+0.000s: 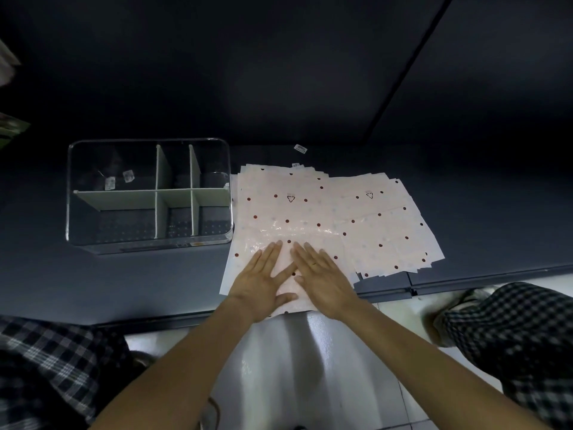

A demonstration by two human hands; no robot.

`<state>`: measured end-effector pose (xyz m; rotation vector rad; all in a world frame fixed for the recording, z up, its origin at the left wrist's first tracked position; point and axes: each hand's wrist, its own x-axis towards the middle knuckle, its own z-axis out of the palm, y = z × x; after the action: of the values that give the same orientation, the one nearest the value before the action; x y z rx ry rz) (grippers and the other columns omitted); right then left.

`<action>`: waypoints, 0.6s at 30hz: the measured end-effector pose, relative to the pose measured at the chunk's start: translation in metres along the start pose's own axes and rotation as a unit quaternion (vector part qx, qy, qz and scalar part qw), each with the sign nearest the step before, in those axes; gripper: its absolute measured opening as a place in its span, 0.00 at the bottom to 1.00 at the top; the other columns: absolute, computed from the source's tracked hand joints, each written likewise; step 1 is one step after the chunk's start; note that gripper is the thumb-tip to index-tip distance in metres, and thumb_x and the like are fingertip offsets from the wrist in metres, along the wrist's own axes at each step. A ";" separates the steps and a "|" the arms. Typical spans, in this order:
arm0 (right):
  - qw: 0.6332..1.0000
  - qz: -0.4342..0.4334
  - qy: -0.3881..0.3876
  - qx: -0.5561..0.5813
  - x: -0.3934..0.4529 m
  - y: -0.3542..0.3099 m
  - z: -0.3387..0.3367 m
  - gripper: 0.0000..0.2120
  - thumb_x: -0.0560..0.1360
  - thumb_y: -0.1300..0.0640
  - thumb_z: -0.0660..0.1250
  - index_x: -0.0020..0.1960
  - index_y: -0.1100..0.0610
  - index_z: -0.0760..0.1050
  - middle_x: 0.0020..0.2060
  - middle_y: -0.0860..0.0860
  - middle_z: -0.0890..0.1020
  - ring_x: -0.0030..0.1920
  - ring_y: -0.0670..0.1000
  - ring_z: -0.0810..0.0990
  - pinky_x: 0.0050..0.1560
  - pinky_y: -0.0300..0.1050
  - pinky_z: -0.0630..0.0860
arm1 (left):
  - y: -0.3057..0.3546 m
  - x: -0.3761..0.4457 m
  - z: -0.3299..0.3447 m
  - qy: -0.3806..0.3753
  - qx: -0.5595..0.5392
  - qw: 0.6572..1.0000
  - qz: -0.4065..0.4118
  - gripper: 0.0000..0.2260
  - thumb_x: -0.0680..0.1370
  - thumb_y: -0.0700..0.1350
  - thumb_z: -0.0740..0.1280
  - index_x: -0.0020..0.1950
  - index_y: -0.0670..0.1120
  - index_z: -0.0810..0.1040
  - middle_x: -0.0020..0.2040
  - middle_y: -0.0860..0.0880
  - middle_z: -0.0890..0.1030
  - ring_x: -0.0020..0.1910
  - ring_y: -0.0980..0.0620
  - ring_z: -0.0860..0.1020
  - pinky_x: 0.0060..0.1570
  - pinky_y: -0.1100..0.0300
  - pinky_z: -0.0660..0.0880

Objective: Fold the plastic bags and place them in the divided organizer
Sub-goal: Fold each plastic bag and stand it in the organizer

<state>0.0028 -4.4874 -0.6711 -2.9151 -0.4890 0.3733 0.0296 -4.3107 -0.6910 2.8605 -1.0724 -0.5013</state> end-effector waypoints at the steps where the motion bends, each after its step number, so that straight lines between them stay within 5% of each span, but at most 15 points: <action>1: 0.999 0.014 -0.024 -0.020 -0.001 0.007 0.002 0.28 0.82 0.47 0.46 0.76 0.54 0.37 0.72 0.45 0.34 0.76 0.49 0.37 0.74 0.45 0.34 | -0.001 0.000 -0.001 -0.002 -0.007 1.000 0.000 0.31 0.78 0.66 0.44 0.74 0.57 0.34 0.74 0.44 0.30 0.74 0.47 0.32 0.73 0.54 0.33; 5: 0.996 0.065 -0.034 -0.053 -0.002 0.015 -0.004 0.37 0.78 0.38 0.50 0.76 0.58 0.40 0.74 0.51 0.36 0.76 0.52 0.39 0.76 0.49 0.40 | -0.006 0.002 -0.003 -0.004 -0.040 0.999 -0.012 0.37 0.77 0.67 0.46 0.76 0.48 0.35 0.75 0.48 0.32 0.74 0.52 0.33 0.71 0.59 0.31; 7: 0.995 0.006 0.039 -0.092 -0.003 0.010 -0.009 0.38 0.71 0.38 0.67 0.72 0.61 0.64 0.73 0.58 0.62 0.72 0.57 0.64 0.71 0.53 0.63 | -0.005 0.003 -0.003 0.000 -0.053 0.998 -0.019 0.37 0.77 0.67 0.47 0.76 0.46 0.35 0.75 0.50 0.32 0.74 0.54 0.33 0.70 0.61 0.30; 9: 0.983 -0.082 0.105 -0.124 -0.002 0.007 -0.008 0.26 0.60 0.48 0.79 0.55 0.56 0.81 0.55 0.54 0.82 0.54 0.55 0.81 0.55 0.47 0.78 | -0.005 0.003 -0.003 0.003 -0.066 0.998 -0.023 0.37 0.78 0.66 0.47 0.76 0.45 0.36 0.75 0.50 0.33 0.75 0.54 0.34 0.70 0.62 0.30; 11: 0.970 -0.127 0.122 -0.165 0.000 0.002 -0.012 0.17 0.55 0.60 0.80 0.43 0.55 0.82 0.41 0.50 0.83 0.40 0.51 0.82 0.42 0.41 0.79 | -0.005 0.003 -0.004 -0.003 -0.078 0.997 -0.026 0.36 0.79 0.65 0.48 0.77 0.46 0.37 0.76 0.49 0.35 0.75 0.54 0.36 0.71 0.61 0.32; 14: 0.964 -0.145 0.132 -0.180 0.005 -0.002 -0.025 0.17 0.51 0.63 0.79 0.40 0.55 0.82 0.32 0.48 0.81 0.31 0.48 0.79 0.31 0.38 0.76 | -0.007 0.004 -0.014 0.000 -0.083 0.996 -0.028 0.35 0.79 0.63 0.53 0.78 0.47 0.43 0.78 0.50 0.41 0.76 0.54 0.42 0.73 0.61 0.39; 18: 0.967 -0.146 0.160 -0.135 0.010 -0.005 -0.067 0.30 0.46 0.68 0.79 0.48 0.59 0.83 0.34 0.50 0.84 0.31 0.49 0.82 0.29 0.37 0.77 | -0.015 0.002 -0.049 0.076 -0.117 0.989 -0.054 0.18 0.82 0.52 0.56 0.72 0.52 0.66 0.71 0.49 0.70 0.70 0.51 0.67 0.66 0.61 0.61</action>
<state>0.0286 -4.4870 -0.6081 -3.0009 -0.9621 -0.2192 0.0561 -4.3039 -0.6472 2.7088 -0.7821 -0.3788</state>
